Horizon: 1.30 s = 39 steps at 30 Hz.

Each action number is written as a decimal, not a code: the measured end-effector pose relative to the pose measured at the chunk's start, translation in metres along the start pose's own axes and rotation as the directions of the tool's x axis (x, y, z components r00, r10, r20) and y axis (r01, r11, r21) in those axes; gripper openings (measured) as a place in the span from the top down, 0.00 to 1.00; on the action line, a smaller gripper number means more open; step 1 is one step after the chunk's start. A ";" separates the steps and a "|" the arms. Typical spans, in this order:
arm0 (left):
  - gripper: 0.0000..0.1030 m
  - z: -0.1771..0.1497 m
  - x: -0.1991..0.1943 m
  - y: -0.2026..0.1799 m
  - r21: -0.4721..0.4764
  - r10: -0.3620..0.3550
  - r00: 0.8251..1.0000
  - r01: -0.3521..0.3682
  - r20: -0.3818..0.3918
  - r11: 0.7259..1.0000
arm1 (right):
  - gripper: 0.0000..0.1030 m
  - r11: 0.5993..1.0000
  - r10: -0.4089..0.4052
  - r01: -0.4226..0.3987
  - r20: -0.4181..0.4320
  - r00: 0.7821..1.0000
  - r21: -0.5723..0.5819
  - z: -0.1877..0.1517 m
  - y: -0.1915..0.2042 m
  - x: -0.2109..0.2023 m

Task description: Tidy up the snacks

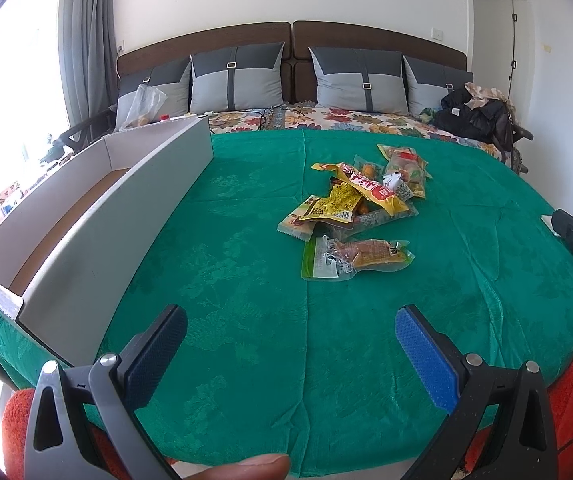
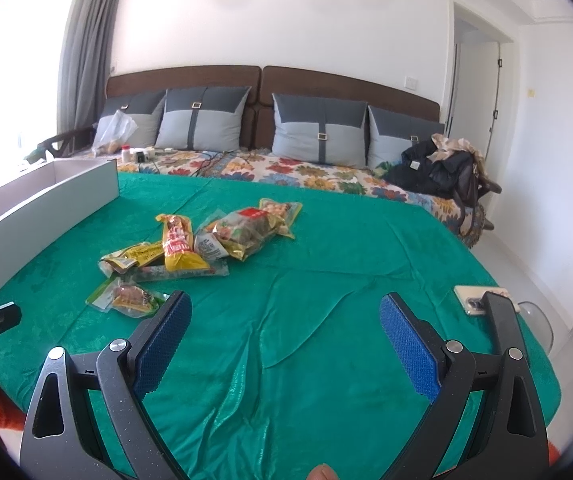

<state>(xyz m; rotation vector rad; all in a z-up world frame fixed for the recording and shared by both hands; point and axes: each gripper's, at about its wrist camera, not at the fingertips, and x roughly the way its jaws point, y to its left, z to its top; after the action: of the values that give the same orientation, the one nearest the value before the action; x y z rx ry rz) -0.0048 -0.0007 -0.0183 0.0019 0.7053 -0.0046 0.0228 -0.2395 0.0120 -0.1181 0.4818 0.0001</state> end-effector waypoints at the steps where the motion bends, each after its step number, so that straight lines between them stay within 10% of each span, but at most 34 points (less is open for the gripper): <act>1: 0.00 -0.001 0.002 0.000 -0.002 -0.002 1.000 0.002 -0.007 1.000 | 0.06 1.000 0.002 -0.002 -0.004 1.000 0.005 0.000 -0.001 0.002; 17: 0.00 -0.011 0.074 0.022 -0.028 0.029 0.980 -0.035 -0.199 0.999 | 0.06 0.987 0.158 -0.158 -0.141 0.977 0.010 -0.013 0.008 0.027; 26: 0.00 -0.016 0.103 0.039 -0.049 0.034 0.958 -0.050 -0.284 0.998 | 0.06 0.899 0.381 -0.432 -0.358 0.852 -0.072 -0.012 0.064 0.076; 33: 0.00 -0.021 0.110 0.049 -0.065 0.037 0.952 -0.059 -0.304 0.996 | 0.07 0.769 0.353 -0.570 -0.551 0.756 -0.289 0.011 0.134 0.147; 39: 0.00 -0.022 0.108 0.050 -0.056 0.035 0.954 -0.054 -0.297 0.997 | 0.09 0.716 0.377 -0.658 -0.664 0.646 -0.233 0.013 0.162 0.182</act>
<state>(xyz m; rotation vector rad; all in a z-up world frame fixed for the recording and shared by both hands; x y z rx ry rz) 0.0637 0.0490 -0.1050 -0.0432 1.0051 0.0630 0.1852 -0.0825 -0.0788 -0.4515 1.1233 0.7052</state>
